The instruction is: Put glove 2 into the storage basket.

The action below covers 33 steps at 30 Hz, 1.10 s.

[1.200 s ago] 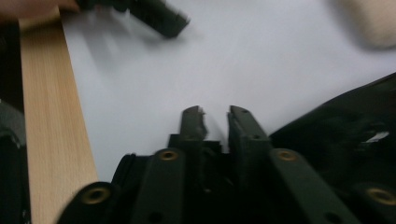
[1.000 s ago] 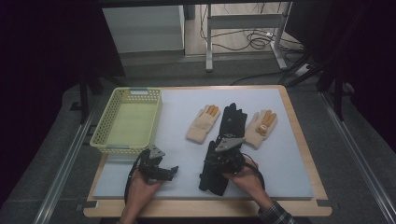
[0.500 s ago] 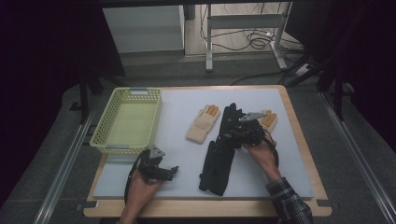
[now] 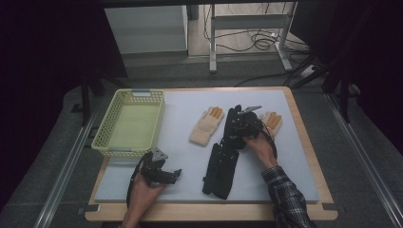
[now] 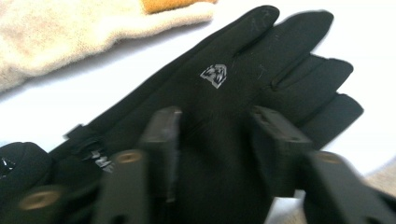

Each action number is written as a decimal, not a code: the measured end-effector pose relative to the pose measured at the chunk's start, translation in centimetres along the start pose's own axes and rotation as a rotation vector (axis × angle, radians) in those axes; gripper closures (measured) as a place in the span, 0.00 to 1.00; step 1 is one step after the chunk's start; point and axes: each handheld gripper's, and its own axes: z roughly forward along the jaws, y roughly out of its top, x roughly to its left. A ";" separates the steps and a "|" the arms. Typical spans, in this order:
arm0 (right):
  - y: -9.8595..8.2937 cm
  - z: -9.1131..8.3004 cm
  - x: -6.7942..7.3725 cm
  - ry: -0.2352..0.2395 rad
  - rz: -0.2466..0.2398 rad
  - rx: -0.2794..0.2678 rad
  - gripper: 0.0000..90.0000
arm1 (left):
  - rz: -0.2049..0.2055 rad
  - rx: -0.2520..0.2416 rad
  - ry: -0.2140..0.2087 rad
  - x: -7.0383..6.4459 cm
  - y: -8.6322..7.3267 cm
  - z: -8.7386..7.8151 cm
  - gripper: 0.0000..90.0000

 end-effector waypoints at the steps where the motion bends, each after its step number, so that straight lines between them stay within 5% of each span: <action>1: -0.1 -0.2 0.2 -0.002 -0.002 -0.004 0.80 | 0.000 0.000 0.000 0.0 0.0 0.0 0.05; 9: -0.1 -0.9 -0.6 0.036 0.053 -0.031 0.89 | 0.000 0.001 0.000 0.0 0.0 0.0 0.05; 18: 0.8 -4.8 -1.5 0.069 0.098 -0.128 0.88 | 0.001 0.002 0.000 0.0 0.0 0.0 0.05; 25: 1.1 -9.9 1.1 0.159 0.102 -0.205 0.88 | 0.001 0.002 0.000 0.0 0.0 0.0 0.05; 33: -0.8 -11.9 5.5 0.220 0.070 -0.202 0.87 | -0.001 -0.001 0.001 0.0 0.0 0.0 0.05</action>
